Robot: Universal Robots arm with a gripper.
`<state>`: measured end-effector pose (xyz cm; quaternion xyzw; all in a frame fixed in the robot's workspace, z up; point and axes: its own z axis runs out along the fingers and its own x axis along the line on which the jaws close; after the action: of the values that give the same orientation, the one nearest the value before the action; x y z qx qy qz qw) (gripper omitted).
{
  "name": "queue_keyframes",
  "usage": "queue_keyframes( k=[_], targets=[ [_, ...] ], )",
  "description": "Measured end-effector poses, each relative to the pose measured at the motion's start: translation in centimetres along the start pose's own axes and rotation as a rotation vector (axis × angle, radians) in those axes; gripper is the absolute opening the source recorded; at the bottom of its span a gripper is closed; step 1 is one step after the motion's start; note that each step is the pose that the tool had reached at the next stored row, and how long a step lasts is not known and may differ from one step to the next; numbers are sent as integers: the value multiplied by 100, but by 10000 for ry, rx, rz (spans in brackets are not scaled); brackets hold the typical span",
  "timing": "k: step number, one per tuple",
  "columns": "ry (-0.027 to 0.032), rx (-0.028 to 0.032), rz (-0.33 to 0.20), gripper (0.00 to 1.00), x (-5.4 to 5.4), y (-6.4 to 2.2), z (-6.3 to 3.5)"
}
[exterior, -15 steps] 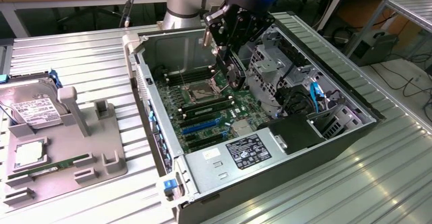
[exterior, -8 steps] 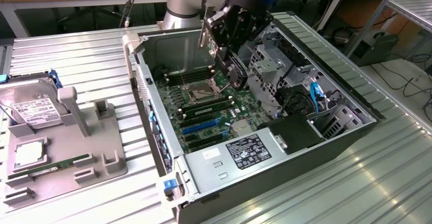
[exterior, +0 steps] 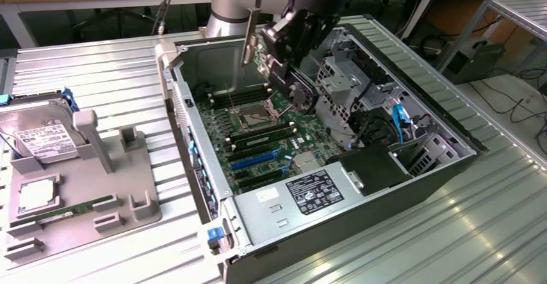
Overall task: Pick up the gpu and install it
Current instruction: 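Insert the gpu into the slot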
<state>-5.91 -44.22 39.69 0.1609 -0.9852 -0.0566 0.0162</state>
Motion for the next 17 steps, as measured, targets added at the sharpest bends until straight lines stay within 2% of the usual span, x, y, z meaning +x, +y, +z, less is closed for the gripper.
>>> queue_keyframes(
  k=[3,5,17],
  targets=[
    [57,12,-570,26,0,0,0],
    [121,25,-1215,26,0,0,0],
    [330,72,-3413,26,0,0,3]
  ],
)
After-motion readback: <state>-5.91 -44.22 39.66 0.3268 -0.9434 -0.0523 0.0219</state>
